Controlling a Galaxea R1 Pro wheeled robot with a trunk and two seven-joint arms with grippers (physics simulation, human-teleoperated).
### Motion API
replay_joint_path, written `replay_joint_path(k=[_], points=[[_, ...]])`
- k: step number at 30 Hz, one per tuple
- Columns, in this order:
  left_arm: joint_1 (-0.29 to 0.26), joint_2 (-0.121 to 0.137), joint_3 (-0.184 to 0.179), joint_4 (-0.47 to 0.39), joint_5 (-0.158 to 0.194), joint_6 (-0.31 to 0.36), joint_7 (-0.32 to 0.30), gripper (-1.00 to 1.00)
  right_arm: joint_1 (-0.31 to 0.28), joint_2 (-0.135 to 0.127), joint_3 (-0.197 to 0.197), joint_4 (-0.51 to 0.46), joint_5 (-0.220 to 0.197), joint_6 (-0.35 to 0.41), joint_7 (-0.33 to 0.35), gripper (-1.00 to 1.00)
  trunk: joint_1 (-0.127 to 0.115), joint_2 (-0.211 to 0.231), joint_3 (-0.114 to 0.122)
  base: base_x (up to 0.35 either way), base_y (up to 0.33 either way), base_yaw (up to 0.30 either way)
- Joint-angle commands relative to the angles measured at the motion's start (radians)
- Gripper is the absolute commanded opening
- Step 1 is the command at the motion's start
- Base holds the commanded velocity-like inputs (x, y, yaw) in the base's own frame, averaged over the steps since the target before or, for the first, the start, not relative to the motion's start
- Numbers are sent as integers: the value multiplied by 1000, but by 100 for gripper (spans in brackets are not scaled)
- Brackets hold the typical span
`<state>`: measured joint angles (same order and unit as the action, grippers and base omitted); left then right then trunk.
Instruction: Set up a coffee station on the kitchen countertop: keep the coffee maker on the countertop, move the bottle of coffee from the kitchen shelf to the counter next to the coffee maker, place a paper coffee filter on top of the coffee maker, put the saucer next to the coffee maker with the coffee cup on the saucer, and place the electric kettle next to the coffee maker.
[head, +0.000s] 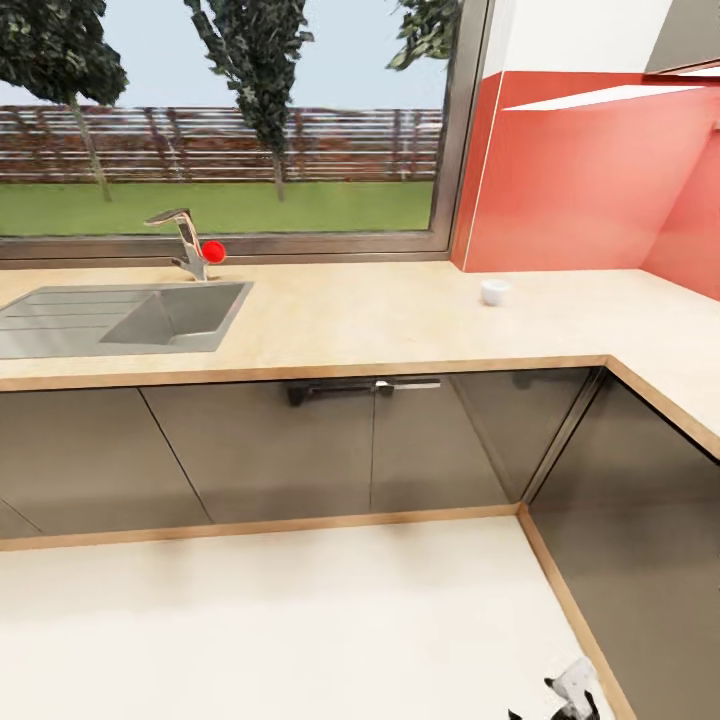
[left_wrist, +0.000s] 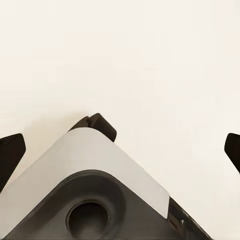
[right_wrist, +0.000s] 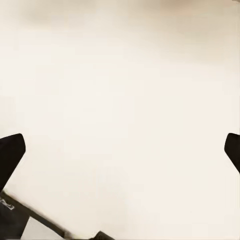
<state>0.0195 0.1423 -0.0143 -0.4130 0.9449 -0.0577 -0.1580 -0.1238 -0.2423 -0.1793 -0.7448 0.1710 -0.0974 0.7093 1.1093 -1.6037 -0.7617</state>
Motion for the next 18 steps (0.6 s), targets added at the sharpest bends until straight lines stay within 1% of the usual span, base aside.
replay_joint_path(k=[1,2,4,5,6,7,11,12,13,15,17,18], points=[[0,0,0,-1,8,-1,-3,100,0,1,-5,-39,12,21,40,100,0,0,-1,0,0,0],[0,0,7,-1,8,-1,-3,100,0,1,-6,-113,8,80,100,100,0,0,-1,0,0,0],[0,1,16,-1,9,-1,-3,100,0,2,-7,-193,-6,132,151,100,0,0,-1,0,0,0],[0,1,28,-1,9,0,-4,100,0,3,-6,-276,-25,174,186,100,0,0,-1,0,0,0],[0,1,32,-1,9,0,-4,100,0,4,-5,-320,-35,193,198,100,0,0,-1,0,0,0],[0,1,38,-1,9,1,-4,100,0,10,-3,-422,-54,245,216,100,0,0,-1,0,0,0],[0,1,38,-1,8,4,-4,100,-5,19,-6,-613,-80,386,239,100,0,0,-1,0,0,0],[0,0,37,0,8,3,-4,100,-20,18,-9,-680,-102,458,251,100,0,0,-1,0,0,0],[0,0,38,0,8,3,-5,100,-35,15,-11,-703,-119,492,258,100,0,0,-1,0,0,0],[0,0,40,1,8,2,-5,100,-82,4,-13,-737,-159,555,271,100,0,0,-1,0,0,0],[0,0,43,3,8,2,-5,100,-142,-12,-15,-757,-196,620,279,100,0,0,-1,0,0,0],[0,0,46,13,9,1,-5,100,-339,-34,-16,-778,-237,823,277,100,0,0,-1,0,0,0]])
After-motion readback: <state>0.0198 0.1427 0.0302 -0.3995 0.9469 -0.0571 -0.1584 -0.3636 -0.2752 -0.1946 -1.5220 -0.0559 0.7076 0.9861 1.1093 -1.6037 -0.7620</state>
